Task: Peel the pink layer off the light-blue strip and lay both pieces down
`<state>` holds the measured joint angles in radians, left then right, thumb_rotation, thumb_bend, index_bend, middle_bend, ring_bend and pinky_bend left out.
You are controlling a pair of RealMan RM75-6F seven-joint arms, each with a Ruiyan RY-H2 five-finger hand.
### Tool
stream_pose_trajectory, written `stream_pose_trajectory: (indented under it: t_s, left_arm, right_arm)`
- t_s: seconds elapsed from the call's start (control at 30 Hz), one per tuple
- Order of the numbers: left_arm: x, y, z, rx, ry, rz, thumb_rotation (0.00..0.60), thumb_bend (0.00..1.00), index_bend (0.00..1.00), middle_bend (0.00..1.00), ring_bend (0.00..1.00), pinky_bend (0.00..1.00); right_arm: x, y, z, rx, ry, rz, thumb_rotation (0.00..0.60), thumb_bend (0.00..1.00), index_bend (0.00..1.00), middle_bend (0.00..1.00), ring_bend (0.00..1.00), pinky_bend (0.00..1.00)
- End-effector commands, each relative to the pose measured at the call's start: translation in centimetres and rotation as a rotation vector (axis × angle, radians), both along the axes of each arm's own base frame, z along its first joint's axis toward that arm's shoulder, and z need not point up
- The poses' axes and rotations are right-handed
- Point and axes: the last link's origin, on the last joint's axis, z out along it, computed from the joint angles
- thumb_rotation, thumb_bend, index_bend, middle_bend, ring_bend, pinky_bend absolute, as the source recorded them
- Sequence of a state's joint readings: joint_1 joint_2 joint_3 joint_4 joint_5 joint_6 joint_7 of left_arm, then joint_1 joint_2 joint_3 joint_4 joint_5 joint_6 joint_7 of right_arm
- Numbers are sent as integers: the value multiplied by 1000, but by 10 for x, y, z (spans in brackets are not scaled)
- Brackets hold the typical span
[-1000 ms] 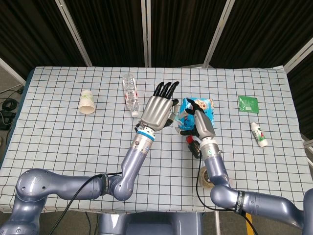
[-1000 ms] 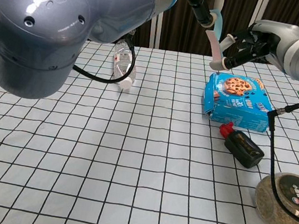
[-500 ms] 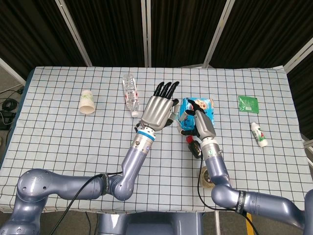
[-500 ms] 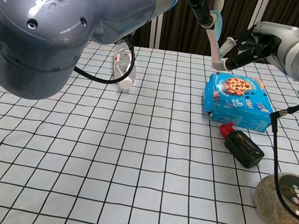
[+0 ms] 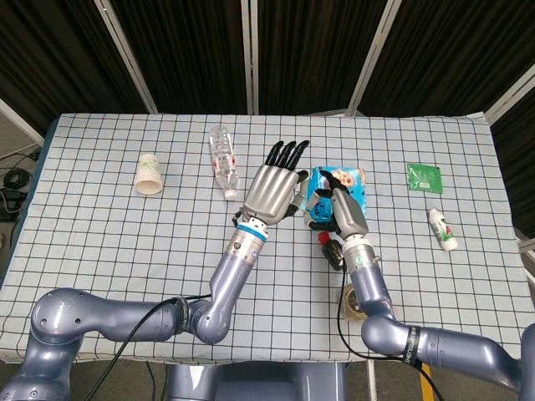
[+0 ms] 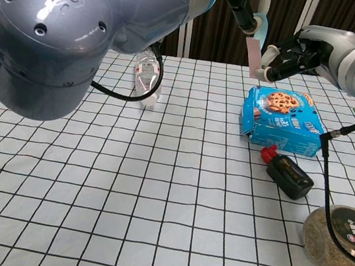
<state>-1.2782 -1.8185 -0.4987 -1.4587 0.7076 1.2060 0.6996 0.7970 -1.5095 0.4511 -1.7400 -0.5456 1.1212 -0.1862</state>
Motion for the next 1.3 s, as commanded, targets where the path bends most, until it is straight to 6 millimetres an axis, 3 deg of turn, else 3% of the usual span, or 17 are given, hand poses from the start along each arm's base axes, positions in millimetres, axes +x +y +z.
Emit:
stream_pose_trajectory:
  t_s: [0.03, 0.43, 0.6, 0.83, 1.0, 1.17, 1.27, 1.3]
  left_arm:
    - [-1, 0, 0, -2, -1, 5, 600, 719, 862, 0, 0, 0]
    - [-1, 1, 3, -9, -26, -4, 600, 719, 862, 0, 0, 0]
    - [5, 1, 13, 6, -56, -23, 600, 719, 862, 0, 0, 0]
    - [4, 3, 48, 62, -113, -26, 600, 720, 862, 0, 0, 0]
    - [-19, 1, 63, 78, -90, 0, 600, 719, 862, 0, 0, 0]
    - [-66, -5, 71, 68, -55, 61, 600, 719, 862, 0, 0, 0]
    - [-90, -10, 71, 62, -44, 99, 600, 704, 854, 0, 0, 0]
    - [-101, -12, 70, 60, -31, 115, 600, 662, 836, 0, 0, 0]
  right_arm:
    - [0, 0, 0, 4, -2, 2, 600, 378, 648, 53, 0, 0]
    - [-7, 1, -4, 11, 49, -1, 600, 465, 777, 64, 0, 0]
    - [-20, 2, -8, 30, 119, -15, 600, 466, 793, 64, 0, 0]
    - [-38, 6, -12, 53, 185, -41, 600, 466, 797, 64, 0, 0]
    - [-41, 9, -6, 26, 220, -21, 600, 466, 796, 64, 0, 0]
    - [-53, 12, 1, 0, 287, 3, 600, 459, 776, 64, 0, 0]
    - [-61, 14, 3, -15, 342, 31, 600, 360, 653, 60, 0, 0]
    - [-64, 15, 4, -23, 361, 43, 600, 258, 552, 53, 0, 0]
